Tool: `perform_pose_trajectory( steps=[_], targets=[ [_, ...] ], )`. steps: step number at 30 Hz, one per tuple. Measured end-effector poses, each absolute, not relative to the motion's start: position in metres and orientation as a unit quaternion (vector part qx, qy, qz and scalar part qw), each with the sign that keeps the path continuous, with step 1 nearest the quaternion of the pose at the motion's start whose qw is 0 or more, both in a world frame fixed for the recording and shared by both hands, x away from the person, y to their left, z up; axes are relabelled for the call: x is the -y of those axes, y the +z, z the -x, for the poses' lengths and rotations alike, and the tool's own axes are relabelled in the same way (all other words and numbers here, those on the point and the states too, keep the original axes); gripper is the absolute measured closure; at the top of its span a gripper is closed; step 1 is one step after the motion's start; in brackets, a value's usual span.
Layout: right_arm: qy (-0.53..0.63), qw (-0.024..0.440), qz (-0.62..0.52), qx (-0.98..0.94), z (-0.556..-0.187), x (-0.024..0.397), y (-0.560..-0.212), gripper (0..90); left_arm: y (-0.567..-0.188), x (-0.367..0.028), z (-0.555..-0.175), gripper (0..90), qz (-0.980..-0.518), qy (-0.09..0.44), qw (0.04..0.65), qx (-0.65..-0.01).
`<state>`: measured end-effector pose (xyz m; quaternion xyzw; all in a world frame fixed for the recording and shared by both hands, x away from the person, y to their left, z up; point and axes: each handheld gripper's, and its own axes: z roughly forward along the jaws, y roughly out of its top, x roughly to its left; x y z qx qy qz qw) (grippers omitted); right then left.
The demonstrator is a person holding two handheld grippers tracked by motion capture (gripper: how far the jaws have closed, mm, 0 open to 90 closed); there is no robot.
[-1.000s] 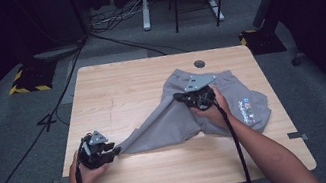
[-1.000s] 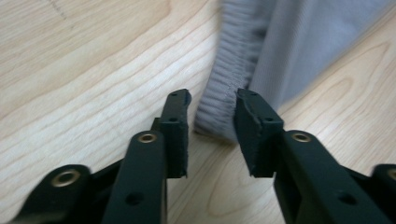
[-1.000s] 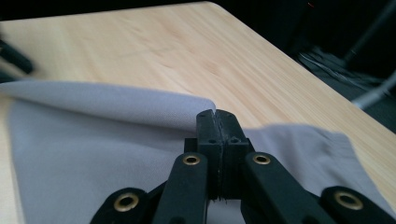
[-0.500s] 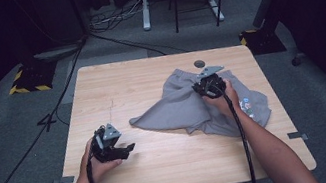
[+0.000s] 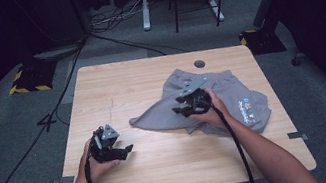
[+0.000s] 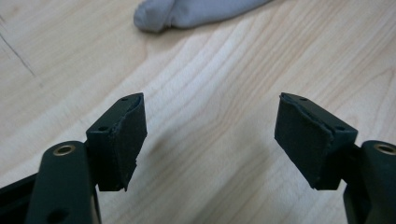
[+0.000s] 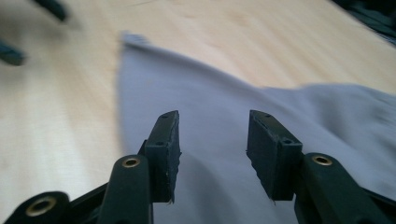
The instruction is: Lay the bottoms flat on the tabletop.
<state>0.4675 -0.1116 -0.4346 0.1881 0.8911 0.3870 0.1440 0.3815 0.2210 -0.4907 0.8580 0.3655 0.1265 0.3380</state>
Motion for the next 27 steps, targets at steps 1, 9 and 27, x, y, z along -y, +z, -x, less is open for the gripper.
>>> perform_pose_trajectory(
  steps=[1, 9, 27],
  targets=[
    [0.383, 0.126, -0.164, -0.9, -0.461, 0.095, -0.44, 52.0, -0.493, -0.222, -0.381, 23.6, -0.858, 0.124, 0.34, -0.365],
    [0.334, 0.111, -0.144, -0.925, -0.458, 0.056, -0.472, 45.5, -0.5, -0.219, -0.377, 17.1, -0.861, 0.129, 0.332, -0.363],
    [0.378, 0.12, -0.171, -0.902, -0.456, 0.074, -0.444, 87.7, -0.503, -0.217, -0.376, 15.9, -0.855, 0.136, 0.345, -0.363]
  ],
)
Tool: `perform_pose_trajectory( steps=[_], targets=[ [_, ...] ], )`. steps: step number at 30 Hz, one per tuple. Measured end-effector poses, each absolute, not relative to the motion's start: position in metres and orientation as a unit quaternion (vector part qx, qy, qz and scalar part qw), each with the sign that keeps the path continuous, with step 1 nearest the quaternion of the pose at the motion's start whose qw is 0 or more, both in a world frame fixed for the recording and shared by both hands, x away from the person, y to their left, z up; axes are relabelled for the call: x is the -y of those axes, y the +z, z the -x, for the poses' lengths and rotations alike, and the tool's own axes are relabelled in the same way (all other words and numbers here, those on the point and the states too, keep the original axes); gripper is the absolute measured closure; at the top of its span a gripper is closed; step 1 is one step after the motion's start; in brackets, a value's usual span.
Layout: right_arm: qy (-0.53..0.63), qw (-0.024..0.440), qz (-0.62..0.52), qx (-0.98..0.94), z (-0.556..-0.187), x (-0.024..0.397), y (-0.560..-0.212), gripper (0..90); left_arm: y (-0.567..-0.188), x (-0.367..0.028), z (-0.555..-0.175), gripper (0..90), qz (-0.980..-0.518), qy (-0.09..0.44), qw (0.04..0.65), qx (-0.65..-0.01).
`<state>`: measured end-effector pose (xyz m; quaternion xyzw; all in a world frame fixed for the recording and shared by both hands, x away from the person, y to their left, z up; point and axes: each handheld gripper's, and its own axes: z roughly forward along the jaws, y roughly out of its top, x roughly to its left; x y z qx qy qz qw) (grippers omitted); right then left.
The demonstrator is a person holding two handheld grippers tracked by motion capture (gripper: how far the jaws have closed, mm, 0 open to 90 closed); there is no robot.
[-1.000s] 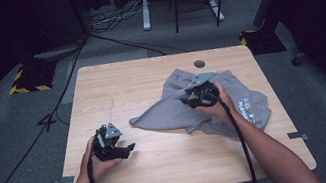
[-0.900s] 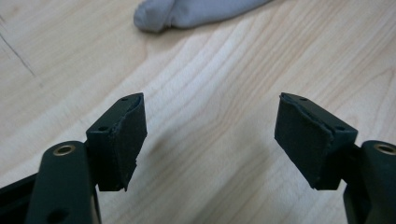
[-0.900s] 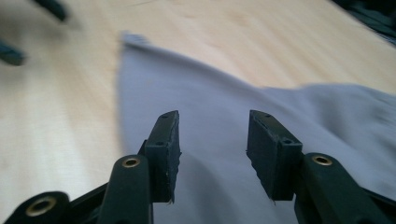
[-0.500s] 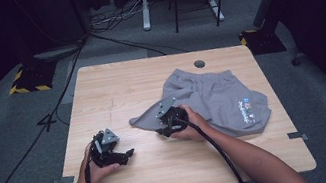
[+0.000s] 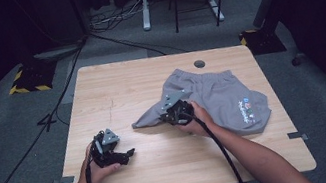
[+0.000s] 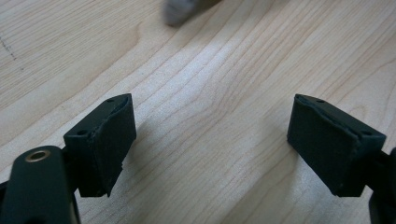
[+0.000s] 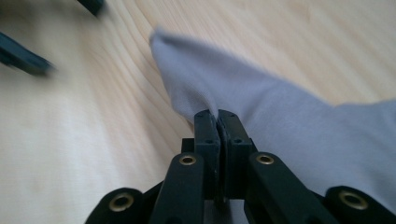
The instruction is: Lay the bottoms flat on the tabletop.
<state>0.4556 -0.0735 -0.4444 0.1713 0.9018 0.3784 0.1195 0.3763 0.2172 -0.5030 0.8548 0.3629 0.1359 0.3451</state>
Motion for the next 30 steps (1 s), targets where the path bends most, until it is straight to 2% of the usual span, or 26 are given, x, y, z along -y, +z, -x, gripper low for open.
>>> perform_pose_trajectory(
  steps=[6, 10, 13, 14, 15, 17, 19, 22, 23, 27, 30],
  targets=[
    [0.462, 0.113, -0.195, -0.858, -0.451, 0.111, -0.395, 87.1, -0.503, -0.216, -0.376, 15.9, -0.854, 0.137, 0.346, -0.363],
    [0.451, 0.138, -0.227, -0.852, -0.461, 0.127, -0.394, 86.5, -0.503, -0.215, -0.377, 16.0, -0.854, 0.137, 0.346, -0.364],
    [0.42, 0.173, -0.263, -0.851, -0.477, 0.141, -0.404, 84.9, -0.503, -0.213, -0.377, 16.0, -0.855, 0.137, 0.345, -0.362],
    [0.415, 0.17, -0.278, -0.85, -0.484, 0.146, -0.409, 83.5, -0.503, -0.212, -0.377, 16.0, -0.855, 0.135, 0.346, -0.361],
    [0.391, 0.179, -0.305, -0.85, -0.497, 0.155, -0.42, 77.8, -0.503, -0.211, -0.377, 16.0, -0.856, 0.135, 0.346, -0.36],
    [0.38, 0.18, -0.319, -0.849, -0.503, 0.16, -0.426, 74.5, -0.503, -0.208, -0.378, 16.0, -0.856, 0.135, 0.347, -0.36],
    [0.356, 0.192, -0.341, -0.849, -0.512, 0.168, -0.434, 64.6, -0.503, -0.206, -0.378, 16.0, -0.857, 0.136, 0.346, -0.356],
    [0.343, 0.197, -0.36, -0.845, -0.52, 0.181, -0.44, 59.8, -0.503, -0.201, -0.378, 16.0, -0.859, 0.132, 0.346, -0.354],
    [0.348, 0.195, -0.365, -0.841, -0.52, 0.189, -0.439, 53.3, -0.502, -0.199, -0.379, 16.0, -0.86, 0.131, 0.344, -0.353],
    [0.361, 0.188, -0.372, -0.834, -0.517, 0.201, -0.432, 47.8, -0.499, -0.186, -0.385, 19.3, -0.865, 0.138, 0.339, -0.344],
    [0.366, 0.193, -0.361, -0.836, -0.507, 0.212, -0.426, 46.1, -0.493, -0.172, -0.396, 19.7, -0.868, 0.123, 0.347, -0.334]
  ],
)
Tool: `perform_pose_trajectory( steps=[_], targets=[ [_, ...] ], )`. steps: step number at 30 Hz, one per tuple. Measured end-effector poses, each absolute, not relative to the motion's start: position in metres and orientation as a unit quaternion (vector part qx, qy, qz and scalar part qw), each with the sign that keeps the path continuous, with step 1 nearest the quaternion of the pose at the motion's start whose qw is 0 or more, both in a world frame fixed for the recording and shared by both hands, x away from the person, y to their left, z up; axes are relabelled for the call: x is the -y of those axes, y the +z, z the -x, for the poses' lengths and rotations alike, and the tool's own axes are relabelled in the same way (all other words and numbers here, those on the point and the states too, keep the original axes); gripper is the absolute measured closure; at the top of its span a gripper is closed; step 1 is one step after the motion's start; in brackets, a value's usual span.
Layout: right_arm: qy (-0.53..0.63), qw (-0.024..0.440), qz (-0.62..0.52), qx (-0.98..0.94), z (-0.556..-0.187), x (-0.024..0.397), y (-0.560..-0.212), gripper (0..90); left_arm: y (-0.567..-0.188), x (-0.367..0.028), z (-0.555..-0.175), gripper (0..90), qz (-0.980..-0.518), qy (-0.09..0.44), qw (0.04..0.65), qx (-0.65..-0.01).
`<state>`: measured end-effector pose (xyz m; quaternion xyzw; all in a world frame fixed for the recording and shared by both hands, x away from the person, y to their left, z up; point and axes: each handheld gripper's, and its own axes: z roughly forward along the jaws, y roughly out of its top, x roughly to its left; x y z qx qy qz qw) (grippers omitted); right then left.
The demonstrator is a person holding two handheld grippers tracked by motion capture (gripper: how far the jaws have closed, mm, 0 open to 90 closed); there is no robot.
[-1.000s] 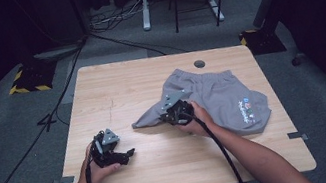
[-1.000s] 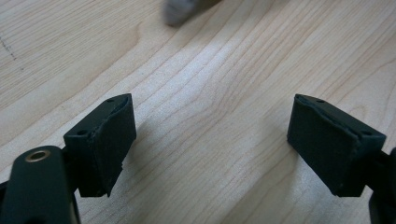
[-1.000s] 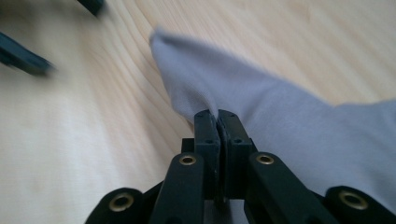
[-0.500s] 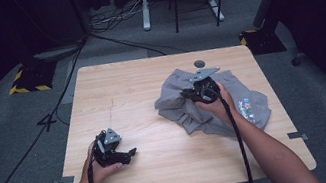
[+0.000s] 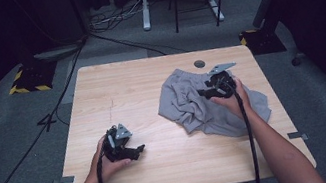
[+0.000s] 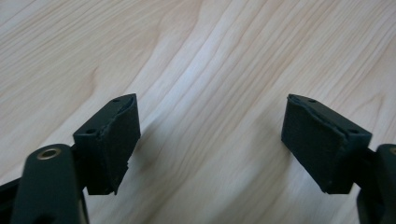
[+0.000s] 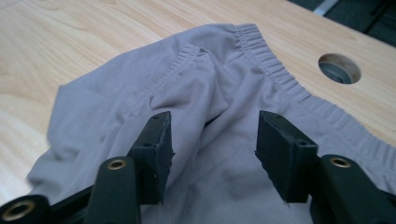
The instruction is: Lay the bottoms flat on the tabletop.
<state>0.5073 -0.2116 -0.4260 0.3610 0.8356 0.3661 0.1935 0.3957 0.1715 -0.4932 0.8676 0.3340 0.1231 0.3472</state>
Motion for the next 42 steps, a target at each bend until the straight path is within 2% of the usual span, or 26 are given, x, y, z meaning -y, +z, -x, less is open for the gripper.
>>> perform_pose_trajectory(
  steps=[6, 10, 16, 21, 28, 30, 31, 32, 36, 42],
  targets=[
    [0.362, 0.216, -0.343, -0.839, -0.483, 0.244, -0.422, 46.7, -0.476, -0.129, -0.423, 21.7, -0.866, 0.117, 0.373, -0.311],
    [0.36, 0.215, -0.348, -0.838, -0.471, 0.272, -0.427, 49.1, -0.468, -0.091, -0.45, 24.1, -0.867, 0.116, 0.38, -0.301],
    [0.336, 0.212, -0.383, -0.834, -0.47, 0.307, -0.453, 49.6, -0.46, -0.045, -0.484, 31.5, -0.87, 0.137, 0.37, -0.297],
    [0.337, 0.199, -0.394, -0.831, -0.473, 0.312, -0.462, 50.5, -0.462, -0.022, -0.503, 33.4, -0.866, 0.14, 0.37, -0.306],
    [0.323, 0.197, -0.386, -0.841, -0.472, 0.308, -0.469, 50.3, -0.476, -0.004, -0.52, 38.9, -0.87, 0.15, 0.342, -0.321],
    [0.325, 0.193, -0.386, -0.842, -0.472, 0.306, -0.469, 50.2, -0.481, -0.002, -0.522, 47.2, -0.878, 0.152, 0.328, -0.315],
    [0.322, 0.191, -0.384, -0.844, -0.473, 0.305, -0.471, 49.8, -0.483, -0.002, -0.523, 54.7, -0.881, 0.155, 0.321, -0.311],
    [0.322, 0.191, -0.384, -0.844, -0.473, 0.305, -0.471, 49.8, -0.485, -0.001, -0.524, 54.7, -0.882, 0.156, 0.319, -0.31],
    [0.312, 0.188, -0.381, -0.85, -0.474, 0.301, -0.476, 49.6, -0.485, -0.005, -0.523, 69.3, -0.885, 0.171, 0.313, -0.299],
    [0.286, 0.185, -0.387, -0.857, -0.477, 0.3, -0.482, 49.5, -0.47, -0.025, -0.519, 70.9, -0.879, 0.189, 0.32, -0.299]
  ],
)
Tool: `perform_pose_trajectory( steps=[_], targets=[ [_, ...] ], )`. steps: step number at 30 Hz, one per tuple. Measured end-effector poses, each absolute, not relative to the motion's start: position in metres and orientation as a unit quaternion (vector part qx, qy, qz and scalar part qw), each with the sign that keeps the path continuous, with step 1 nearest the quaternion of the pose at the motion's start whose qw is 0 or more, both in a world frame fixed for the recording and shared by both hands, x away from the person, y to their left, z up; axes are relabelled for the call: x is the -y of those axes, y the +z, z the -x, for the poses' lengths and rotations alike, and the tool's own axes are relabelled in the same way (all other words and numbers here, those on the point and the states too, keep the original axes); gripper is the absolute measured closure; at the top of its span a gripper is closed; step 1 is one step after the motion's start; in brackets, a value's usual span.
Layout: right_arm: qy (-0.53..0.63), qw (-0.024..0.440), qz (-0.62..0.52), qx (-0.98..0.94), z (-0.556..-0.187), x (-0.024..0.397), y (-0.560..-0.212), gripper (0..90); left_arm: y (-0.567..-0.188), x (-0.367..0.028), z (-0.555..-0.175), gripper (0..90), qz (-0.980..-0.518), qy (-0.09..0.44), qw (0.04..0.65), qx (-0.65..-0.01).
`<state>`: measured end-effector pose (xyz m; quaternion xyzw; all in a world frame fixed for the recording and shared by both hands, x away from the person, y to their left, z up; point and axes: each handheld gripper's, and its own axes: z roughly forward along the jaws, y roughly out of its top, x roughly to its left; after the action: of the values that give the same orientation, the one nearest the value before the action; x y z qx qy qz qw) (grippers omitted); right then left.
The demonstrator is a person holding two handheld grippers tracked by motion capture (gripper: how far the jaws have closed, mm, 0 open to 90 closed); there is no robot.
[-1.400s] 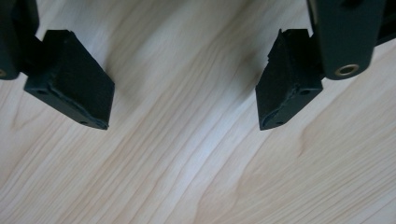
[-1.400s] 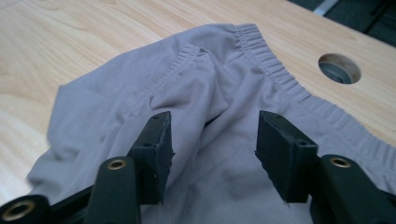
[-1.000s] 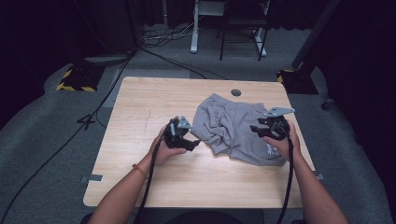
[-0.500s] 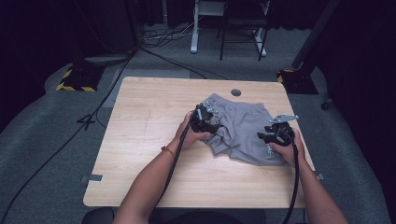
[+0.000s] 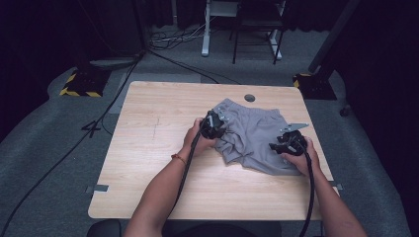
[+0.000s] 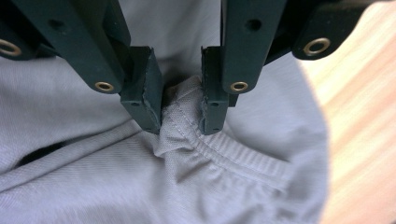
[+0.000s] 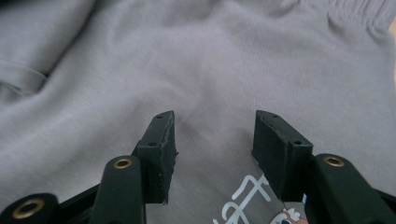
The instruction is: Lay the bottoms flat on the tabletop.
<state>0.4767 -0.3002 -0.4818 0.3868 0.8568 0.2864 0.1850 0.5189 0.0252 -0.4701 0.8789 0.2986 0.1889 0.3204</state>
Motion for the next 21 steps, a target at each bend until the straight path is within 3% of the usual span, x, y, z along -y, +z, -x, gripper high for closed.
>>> perform_pose_trajectory(
  steps=[8, 21],
  targets=[
    [0.283, 0.183, -0.399, -0.852, -0.479, 0.3, -0.483, 49.7, -0.447, -0.089, -0.498, 71.2, -0.867, 0.207, 0.327, -0.315],
    [0.272, 0.214, -0.448, -0.824, -0.487, 0.307, -0.485, 46.5, -0.451, -0.203, -0.442, 71.7, -0.849, 0.227, 0.301, -0.37]
  ],
)
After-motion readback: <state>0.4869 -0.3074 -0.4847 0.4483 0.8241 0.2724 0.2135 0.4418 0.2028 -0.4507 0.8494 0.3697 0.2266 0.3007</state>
